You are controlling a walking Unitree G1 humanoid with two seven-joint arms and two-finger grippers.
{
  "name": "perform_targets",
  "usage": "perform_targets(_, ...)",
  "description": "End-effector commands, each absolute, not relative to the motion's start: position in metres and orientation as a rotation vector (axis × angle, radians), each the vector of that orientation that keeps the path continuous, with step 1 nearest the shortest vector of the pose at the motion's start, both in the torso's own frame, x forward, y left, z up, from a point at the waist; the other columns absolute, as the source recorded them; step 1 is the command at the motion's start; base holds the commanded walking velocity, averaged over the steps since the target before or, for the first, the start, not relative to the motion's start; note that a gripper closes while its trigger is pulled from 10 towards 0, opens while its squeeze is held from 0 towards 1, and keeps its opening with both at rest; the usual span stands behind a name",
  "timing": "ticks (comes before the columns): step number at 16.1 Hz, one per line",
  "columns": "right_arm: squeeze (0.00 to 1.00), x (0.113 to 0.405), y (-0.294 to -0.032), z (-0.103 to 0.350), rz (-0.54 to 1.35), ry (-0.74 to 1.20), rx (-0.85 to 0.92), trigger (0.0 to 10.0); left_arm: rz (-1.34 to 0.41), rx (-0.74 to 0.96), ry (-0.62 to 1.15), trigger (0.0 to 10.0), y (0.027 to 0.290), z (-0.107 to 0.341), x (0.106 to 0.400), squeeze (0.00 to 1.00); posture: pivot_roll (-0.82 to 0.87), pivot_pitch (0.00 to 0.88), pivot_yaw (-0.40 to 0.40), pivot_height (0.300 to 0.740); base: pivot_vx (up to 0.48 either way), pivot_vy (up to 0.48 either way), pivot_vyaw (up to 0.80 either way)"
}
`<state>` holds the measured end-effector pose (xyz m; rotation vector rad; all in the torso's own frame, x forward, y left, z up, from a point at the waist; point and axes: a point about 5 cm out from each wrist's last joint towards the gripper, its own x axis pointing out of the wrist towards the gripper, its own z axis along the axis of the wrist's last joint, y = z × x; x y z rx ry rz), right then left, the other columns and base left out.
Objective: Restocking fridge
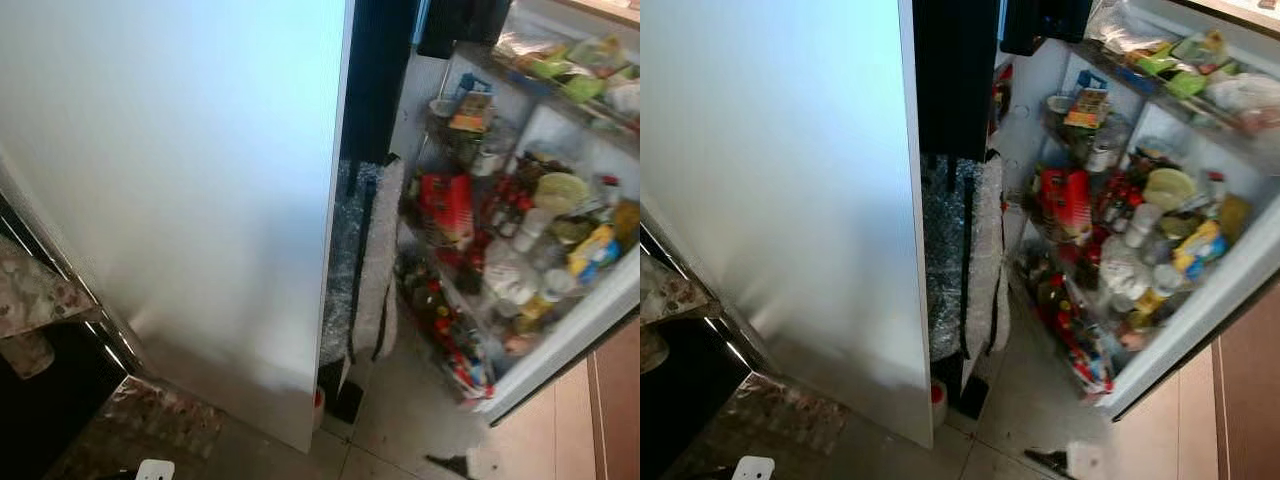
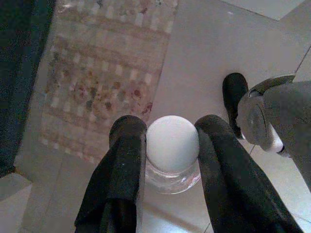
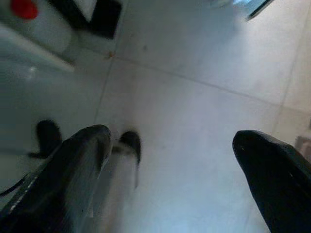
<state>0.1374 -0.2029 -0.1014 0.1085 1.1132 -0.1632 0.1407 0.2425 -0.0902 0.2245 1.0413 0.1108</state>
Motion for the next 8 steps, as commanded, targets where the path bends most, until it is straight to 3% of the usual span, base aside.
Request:
perform_targets(1, 0.0, 0.133, -0.2032, -0.103, -0.154, 1.133, 0.106, 10.0, 0.111, 0.234, 1.05, 10.0, 0.2462, -0.0896, 0.1401, 0.0, 0.09, 0.0, -0.031, 0.74, 0.0, 0.0, 0.0)
perform_targets(3, 0.0, 0.133, -0.2018, -0.1031, -0.15, 1.126, 0.099, 10.0, 0.113, 0.234, 1.051, 10.0, 0.2475, -0.0893, 0.14, 0.0, 0.09, 0.0, -0.028, 0.74, 0.0, -0.126, 0.0)
perform_targets(4, 0.0, 0.1319, -0.1999, -0.1037, -0.15, 1.124, 0.097, 10.0, 0.116, 0.234, 1.053, 10.0, 0.2479, -0.0893, 0.1396, 0.0, 0.09, 0.0, -0.027, 0.74, 0.0, -0.27, 0.8)
perform_targets(8, 0.0, 0.1366, -0.1981, -0.1023, -0.153, 1.106, 0.158, 10.0, 0.11, 0.234, 1.059, 10.0, 0.2485, -0.0896, 0.1385, 0.0, 0.08, 0.0, -0.024, 0.74, 0.0, -0.315, 0.0)
